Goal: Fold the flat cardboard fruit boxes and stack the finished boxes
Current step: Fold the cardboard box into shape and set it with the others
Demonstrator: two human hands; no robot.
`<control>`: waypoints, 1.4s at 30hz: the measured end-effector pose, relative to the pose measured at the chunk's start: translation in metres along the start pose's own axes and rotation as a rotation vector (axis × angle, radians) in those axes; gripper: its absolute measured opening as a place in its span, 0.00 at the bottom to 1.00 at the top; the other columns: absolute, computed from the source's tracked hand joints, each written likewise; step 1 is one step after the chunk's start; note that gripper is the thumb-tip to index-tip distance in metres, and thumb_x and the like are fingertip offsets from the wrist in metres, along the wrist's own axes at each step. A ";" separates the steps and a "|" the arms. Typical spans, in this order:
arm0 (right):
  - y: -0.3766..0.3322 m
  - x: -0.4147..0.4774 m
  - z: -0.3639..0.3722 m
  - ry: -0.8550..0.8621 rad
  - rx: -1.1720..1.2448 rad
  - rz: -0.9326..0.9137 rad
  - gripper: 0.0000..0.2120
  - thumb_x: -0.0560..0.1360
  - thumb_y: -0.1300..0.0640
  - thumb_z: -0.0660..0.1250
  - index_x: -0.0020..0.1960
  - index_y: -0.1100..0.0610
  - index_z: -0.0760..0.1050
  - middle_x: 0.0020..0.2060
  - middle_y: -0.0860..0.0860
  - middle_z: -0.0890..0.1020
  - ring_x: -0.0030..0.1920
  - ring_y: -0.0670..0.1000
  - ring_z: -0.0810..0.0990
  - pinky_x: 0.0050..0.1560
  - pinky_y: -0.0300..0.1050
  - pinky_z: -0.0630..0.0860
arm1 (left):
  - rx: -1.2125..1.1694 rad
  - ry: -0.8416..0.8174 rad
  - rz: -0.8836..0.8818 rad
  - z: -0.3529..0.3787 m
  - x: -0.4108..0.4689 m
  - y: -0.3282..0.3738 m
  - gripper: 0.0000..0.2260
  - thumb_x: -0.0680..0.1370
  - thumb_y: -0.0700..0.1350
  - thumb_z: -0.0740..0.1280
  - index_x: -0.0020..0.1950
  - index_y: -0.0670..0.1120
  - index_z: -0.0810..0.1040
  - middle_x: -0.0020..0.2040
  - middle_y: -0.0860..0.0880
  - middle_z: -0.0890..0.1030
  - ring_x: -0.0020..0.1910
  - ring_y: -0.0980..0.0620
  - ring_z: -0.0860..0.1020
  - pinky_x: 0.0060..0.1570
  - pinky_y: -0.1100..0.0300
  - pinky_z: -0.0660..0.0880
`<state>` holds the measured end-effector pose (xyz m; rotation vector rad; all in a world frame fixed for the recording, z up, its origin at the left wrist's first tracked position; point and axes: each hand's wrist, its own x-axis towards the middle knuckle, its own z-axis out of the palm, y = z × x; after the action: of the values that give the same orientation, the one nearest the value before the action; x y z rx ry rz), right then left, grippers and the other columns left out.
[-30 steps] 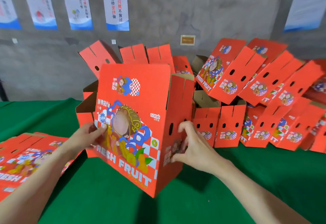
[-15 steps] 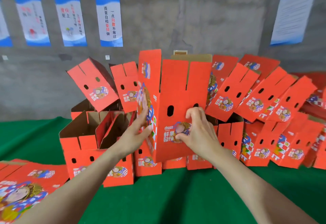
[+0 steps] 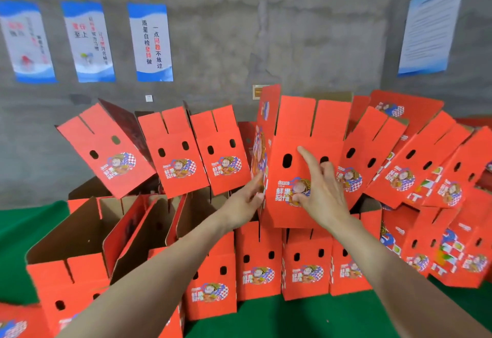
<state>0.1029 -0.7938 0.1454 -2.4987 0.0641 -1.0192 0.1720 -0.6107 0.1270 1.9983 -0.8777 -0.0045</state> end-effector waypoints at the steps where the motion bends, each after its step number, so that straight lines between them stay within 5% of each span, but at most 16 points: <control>1: 0.002 0.006 0.005 -0.012 -0.009 -0.004 0.51 0.69 0.60 0.75 0.74 0.33 0.45 0.52 0.50 0.61 0.44 0.55 0.71 0.44 0.47 0.70 | -0.009 0.016 -0.017 0.002 0.007 -0.004 0.26 0.83 0.42 0.54 0.77 0.60 0.52 0.74 0.55 0.66 0.74 0.54 0.62 0.73 0.51 0.61; 10: 0.009 0.037 0.032 0.039 -0.115 -0.133 0.50 0.71 0.66 0.69 0.74 0.32 0.41 0.58 0.56 0.65 0.59 0.58 0.68 0.52 0.51 0.72 | -0.187 0.115 -0.023 0.008 0.028 -0.037 0.27 0.81 0.42 0.60 0.70 0.70 0.58 0.66 0.61 0.75 0.62 0.60 0.75 0.53 0.64 0.76; 15: 0.017 0.043 0.061 -0.011 -0.175 -0.095 0.49 0.73 0.65 0.67 0.74 0.32 0.39 0.65 0.58 0.62 0.65 0.59 0.65 0.55 0.51 0.72 | -0.065 0.081 -0.109 0.016 0.043 -0.051 0.29 0.81 0.40 0.58 0.76 0.64 0.52 0.68 0.57 0.73 0.66 0.56 0.71 0.67 0.53 0.68; 19: 0.036 0.041 0.069 -0.031 -0.117 0.059 0.49 0.72 0.62 0.70 0.75 0.34 0.41 0.69 0.59 0.58 0.68 0.60 0.63 0.56 0.52 0.72 | 0.056 0.063 -0.127 0.027 0.056 -0.055 0.29 0.82 0.43 0.57 0.77 0.62 0.49 0.69 0.52 0.73 0.63 0.54 0.72 0.68 0.53 0.68; 23: 0.031 0.029 0.076 0.205 -0.254 -0.085 0.45 0.64 0.66 0.75 0.75 0.45 0.62 0.72 0.64 0.61 0.65 0.67 0.67 0.58 0.62 0.73 | 0.064 0.072 -0.089 0.033 0.058 -0.058 0.27 0.82 0.41 0.55 0.77 0.59 0.50 0.71 0.58 0.68 0.69 0.56 0.68 0.70 0.58 0.63; 25: 0.025 0.028 0.083 0.206 -0.300 -0.210 0.46 0.63 0.63 0.77 0.75 0.43 0.62 0.76 0.62 0.53 0.71 0.72 0.58 0.63 0.71 0.63 | 0.055 0.071 -0.067 0.034 0.056 -0.058 0.27 0.82 0.39 0.55 0.78 0.57 0.49 0.71 0.60 0.66 0.70 0.56 0.67 0.71 0.58 0.62; 28: 0.020 0.035 0.092 -0.020 -0.310 -0.217 0.48 0.70 0.52 0.74 0.75 0.33 0.45 0.73 0.52 0.27 0.72 0.69 0.30 0.67 0.76 0.48 | 0.065 0.043 -0.067 0.031 0.052 -0.058 0.29 0.82 0.39 0.55 0.77 0.58 0.45 0.76 0.57 0.60 0.72 0.59 0.62 0.71 0.60 0.59; 33: 0.019 0.038 0.091 -0.105 -0.335 -0.085 0.47 0.73 0.58 0.71 0.75 0.33 0.42 0.68 0.51 0.19 0.70 0.70 0.27 0.66 0.72 0.61 | 0.244 -0.003 -0.120 0.010 0.019 -0.066 0.28 0.82 0.45 0.58 0.76 0.61 0.48 0.70 0.50 0.69 0.65 0.56 0.69 0.63 0.67 0.62; 36: 0.009 0.030 0.083 -0.146 -0.338 -0.002 0.45 0.74 0.62 0.68 0.75 0.34 0.43 0.70 0.54 0.22 0.72 0.71 0.32 0.67 0.70 0.61 | 0.332 0.048 -0.141 -0.018 -0.028 -0.068 0.29 0.81 0.45 0.61 0.76 0.61 0.51 0.59 0.47 0.75 0.61 0.48 0.74 0.62 0.62 0.68; 39: -0.021 0.012 0.078 -0.081 -0.257 -0.014 0.39 0.74 0.55 0.69 0.76 0.38 0.51 0.75 0.57 0.32 0.74 0.69 0.38 0.71 0.69 0.51 | 0.377 0.163 -0.153 -0.055 -0.099 -0.070 0.26 0.80 0.45 0.64 0.76 0.53 0.60 0.68 0.53 0.72 0.65 0.58 0.71 0.63 0.67 0.66; 42: -0.039 -0.003 0.072 0.061 -0.182 -0.093 0.35 0.72 0.57 0.70 0.75 0.46 0.61 0.77 0.60 0.45 0.76 0.66 0.45 0.72 0.67 0.49 | 0.404 0.257 -0.217 -0.086 -0.161 -0.078 0.20 0.79 0.43 0.66 0.71 0.50 0.70 0.64 0.54 0.76 0.60 0.58 0.76 0.59 0.62 0.72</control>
<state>0.1442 -0.7307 0.1137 -2.6555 0.0620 -1.1752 0.1256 -0.4273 0.0654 2.3954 -0.5215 0.3227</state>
